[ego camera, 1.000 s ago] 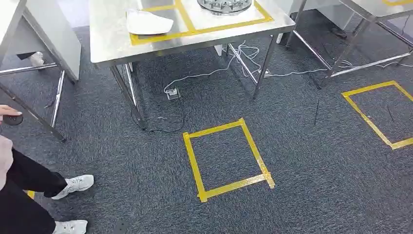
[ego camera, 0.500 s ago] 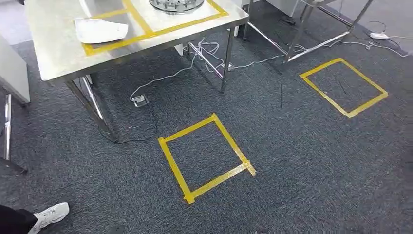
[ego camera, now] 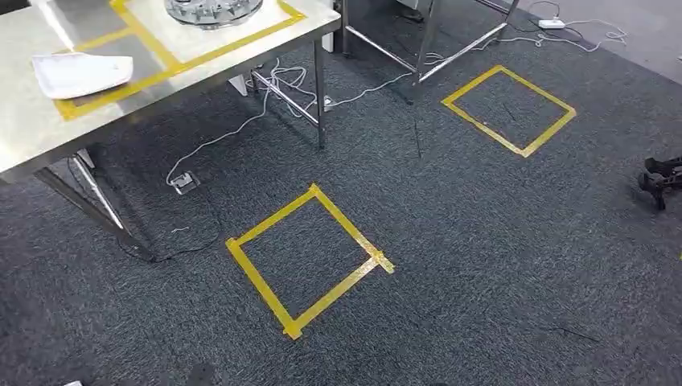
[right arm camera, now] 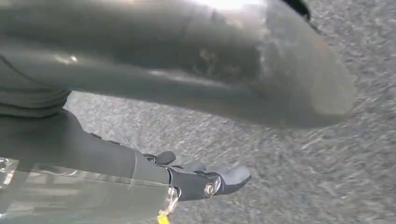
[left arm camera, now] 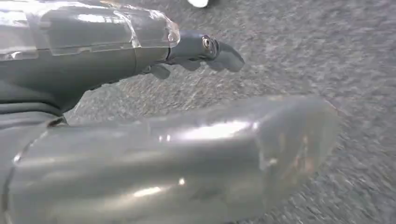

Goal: Take the parts from the cabinet and place them on the table.

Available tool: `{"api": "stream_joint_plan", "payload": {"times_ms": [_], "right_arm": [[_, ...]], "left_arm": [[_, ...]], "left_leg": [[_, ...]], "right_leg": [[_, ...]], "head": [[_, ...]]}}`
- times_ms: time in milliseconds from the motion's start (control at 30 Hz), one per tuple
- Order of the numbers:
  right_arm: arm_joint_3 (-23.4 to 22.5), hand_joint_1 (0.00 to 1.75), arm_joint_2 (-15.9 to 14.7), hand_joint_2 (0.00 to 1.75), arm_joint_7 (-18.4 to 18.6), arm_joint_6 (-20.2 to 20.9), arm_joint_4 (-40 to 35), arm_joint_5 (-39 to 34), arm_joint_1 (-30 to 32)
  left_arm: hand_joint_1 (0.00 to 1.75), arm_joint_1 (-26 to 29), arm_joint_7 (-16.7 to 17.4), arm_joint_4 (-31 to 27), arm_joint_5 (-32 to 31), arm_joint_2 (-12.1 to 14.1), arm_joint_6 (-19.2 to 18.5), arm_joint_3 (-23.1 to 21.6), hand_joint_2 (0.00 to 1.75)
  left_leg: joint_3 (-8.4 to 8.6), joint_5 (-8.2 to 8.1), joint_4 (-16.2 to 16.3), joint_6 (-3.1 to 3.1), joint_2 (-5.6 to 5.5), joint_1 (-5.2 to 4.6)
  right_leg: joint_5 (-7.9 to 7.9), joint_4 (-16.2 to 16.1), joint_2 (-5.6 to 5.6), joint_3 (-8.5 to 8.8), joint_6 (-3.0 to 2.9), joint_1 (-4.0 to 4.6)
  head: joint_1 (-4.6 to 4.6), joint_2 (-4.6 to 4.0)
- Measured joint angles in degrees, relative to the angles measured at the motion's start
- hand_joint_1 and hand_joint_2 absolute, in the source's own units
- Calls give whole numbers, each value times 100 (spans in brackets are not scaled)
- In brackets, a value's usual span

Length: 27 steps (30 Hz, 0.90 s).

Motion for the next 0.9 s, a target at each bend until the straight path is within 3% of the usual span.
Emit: {"api": "stream_joint_plan", "payload": {"times_ms": [33, 100, 133, 167, 200, 233, 267, 300, 333, 400, 467, 500, 533, 567, 633, 667, 700, 767, 800, 833, 900], "right_arm": [[-2, 0, -11, 0, 0, -4, 0, -4, -25], [0, 0, 2, 0, 0, 2, -2, -2, -76], [0, 0, 9, 0, 0, 2, -2, -2, -72], [4, 0, 18, 0, 7, 7, -2, -4, -62], [9, 0, 17, 0, 9, 7, -2, -4, -45], [11, 0, 17, 0, 11, 11, 0, -4, -38], [13, 0, 17, 0, 11, 18, -2, -4, -40], [15, 0, 17, 0, 11, 20, -2, -6, -38], [15, 0, 13, 0, 11, 22, 0, -6, -64], [20, 0, 11, 0, 11, 28, -2, -13, -68], [22, 0, 7, 0, 22, 33, 0, -24, -55], [24, 0, 4, 0, 35, 33, -2, -26, -42], [26, 0, 9, 0, 53, 35, -2, -39, -58], [28, 0, 11, 0, 52, 37, -2, -50, -92], [28, 0, 15, 0, 57, 37, -2, -57, -116], [28, 0, 15, 0, 61, 35, -2, -57, -101], [31, 0, 15, 0, 66, 37, -2, -59, -68], [33, 0, 9, 0, 66, 35, -2, -61, -30], [35, 0, -2, 0, 66, 35, -2, -61, -29], [37, 0, 0, 0, 66, 37, -2, -63, -40], [52, 0, 0, 0, 66, 35, -2, -63, -56]], "left_arm": [[0, 2, -4, 0, 0, 0, 2, 0, 0], [0, 40, -2, 2, 0, 7, 0, 0, 0], [0, 59, 2, 7, 0, 11, 0, 2, 0], [0, 64, 2, 9, 0, 11, 0, 2, 0], [0, 60, 4, 11, 0, 13, 2, 2, 0], [0, 58, 9, 11, 0, 17, 2, 2, 0], [0, 56, 13, 11, 0, 20, 2, 2, 0], [0, 62, 20, 11, 0, 28, 2, 2, 0], [0, 67, 33, 11, 0, 28, 2, 0, 0], [0, 71, 37, 13, 0, 28, 2, 0, 0], [0, 80, 39, 15, 0, 39, 2, 2, 0], [0, 68, 37, 15, 0, 42, 2, 2, 0], [0, 69, 30, 15, 0, 35, 2, 0, 0], [0, 83, 28, 17, 0, 31, -2, 0, 0], [0, 87, 31, 22, 0, 39, -2, 2, 0], [0, 82, 31, 22, 0, 41, -2, 2, 0], [0, 71, 31, 22, 0, 41, -2, 2, 0], [0, 42, 31, 22, 0, 37, -2, 2, 0], [0, 28, 31, 20, 0, 35, -2, 2, 0], [0, 26, 31, 20, 0, 28, -2, 2, 0], [0, 13, 31, 20, 0, 26, -2, 0, 0]], "left_leg": [[-143, -189, 281, 12, -244, -2], [-592, -570, 1151, 12, -251, -13], [-804, -651, 1494, 7, -230, -13], [-909, -570, 1575, 0, -200, -11], [-886, -343, 1397, -10, -176, -5], [-753, -52, 1036, -17, -190, 6], [-555, 264, 544, -32, -301, 30], [-429, 415, 180, -46, -677, 80], [-405, 324, 112, -43, -964, 115], [-374, 265, 97, 23, -800, 75], [-328, 270, 51, 89, -602, 94], [-289, 269, 32, 119, -490, 98], [-254, 250, 18, 151, -378, 82], [-230, 227, 18, 184, -244, 63], [-198, 175, 18, 195, 29, 40], [-181, 158, 18, 195, 103, 32], [-152, 133, 18, 193, 176, 24], [-85, 89, 15, 177, 294, 5], [-53, 68, 8, 163, 348, 4], [-46, 53, -8, 144, 387, -8], [-33, 47, -32, 90, 470, -18]], "right_leg": [[21, -26, 62, 14, -36, -14], [23, -26, 211, 10, -55, -15], [18, -21, 300, 12, -60, -13], [14, -11, 387, 13, -59, -18], [1, 5, 467, 16, -46, -34], [-19, 32, 549, 22, -22, -52], [-50, 78, 637, 23, 17, -73], [-97, 136, 702, -9, 58, -88], [-137, 243, 775, -71, 112, -71], [-118, 242, 942, -146, 181, -132], [-103, 221, 1120, -163, 242, -146], [-150, 305, 838, -187, 263, -116], [-286, 554, 544, -314, 289, -100], [-486, 976, 397, -538, 315, -105], [-800, 1871, 274, -1033, 337, -108], [-773, 1965, 263, -1085, 336, -108], [-618, 1851, 257, -1026, 316, -106], [-90, 990, 203, -602, 222, -81], [116, 501, 49, -354, 147, -32], [-24, 365, -156, -258, 107, 35], [-33, 268, -105, -251, 60, 74]], "head": [[-11, 0], [-59, 0], [-96, 0], [-123, 0], [-131, 0], [-138, 0], [-175, 0], [-215, 0], [-252, 0], [-184, 0], [-195, 0], [-166, 0], [-90, 0], [-50, 0], [-35, 0], [-33, 0], [-22, 0], [-7, 0], [-5, 0], [-5, 0], [11, 0]]}}
